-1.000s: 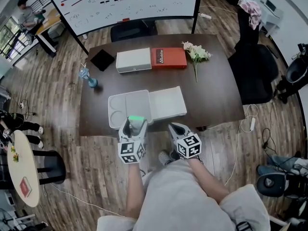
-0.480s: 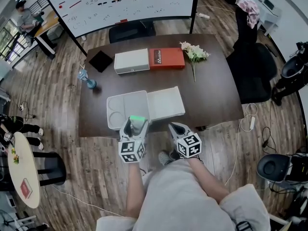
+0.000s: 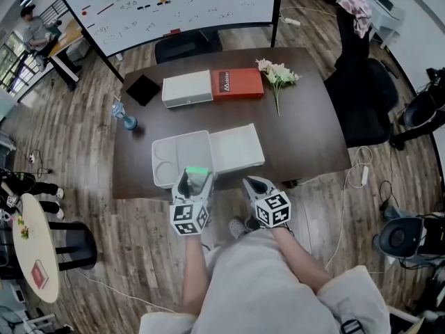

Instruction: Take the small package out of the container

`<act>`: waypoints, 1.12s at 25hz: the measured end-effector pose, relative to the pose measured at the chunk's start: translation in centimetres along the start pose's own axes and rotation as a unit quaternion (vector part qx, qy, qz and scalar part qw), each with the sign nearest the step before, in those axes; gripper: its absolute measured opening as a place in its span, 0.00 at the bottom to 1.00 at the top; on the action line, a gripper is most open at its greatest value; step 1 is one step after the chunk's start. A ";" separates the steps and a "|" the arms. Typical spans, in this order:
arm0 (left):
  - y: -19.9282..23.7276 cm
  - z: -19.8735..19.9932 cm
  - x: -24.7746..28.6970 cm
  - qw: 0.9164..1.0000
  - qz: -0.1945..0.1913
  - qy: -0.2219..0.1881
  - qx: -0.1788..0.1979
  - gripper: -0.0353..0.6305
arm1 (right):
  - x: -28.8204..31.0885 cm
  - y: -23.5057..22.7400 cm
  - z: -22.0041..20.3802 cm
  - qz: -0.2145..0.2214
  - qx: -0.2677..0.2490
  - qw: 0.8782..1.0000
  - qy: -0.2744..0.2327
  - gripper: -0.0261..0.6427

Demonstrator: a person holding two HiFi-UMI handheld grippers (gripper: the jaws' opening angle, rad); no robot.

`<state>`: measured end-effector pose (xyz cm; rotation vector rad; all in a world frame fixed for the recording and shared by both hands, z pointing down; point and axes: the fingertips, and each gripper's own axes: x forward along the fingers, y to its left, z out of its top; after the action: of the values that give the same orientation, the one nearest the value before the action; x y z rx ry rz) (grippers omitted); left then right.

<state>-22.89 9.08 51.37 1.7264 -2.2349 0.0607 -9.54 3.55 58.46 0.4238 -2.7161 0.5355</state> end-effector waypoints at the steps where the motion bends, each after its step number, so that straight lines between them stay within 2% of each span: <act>1: -0.1 0.1 0.0 1.000 0.000 -0.002 0.000 0.55 | -0.1 -0.1 0.1 0.000 -0.001 1.000 0.000 0.04; 21: -0.5 0.3 0.7 1.000 -0.011 -0.009 -0.009 0.55 | 0.1 -1.0 0.2 -0.005 0.004 1.000 0.000 0.04; 28: -0.6 0.3 0.8 1.000 -0.011 -0.008 -0.009 0.55 | 0.4 -0.2 0.5 0.015 -0.001 1.000 -0.005 0.04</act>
<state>-22.57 8.08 51.22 1.7470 -2.2201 0.0224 -9.93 3.04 58.21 0.3871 -2.7365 0.5396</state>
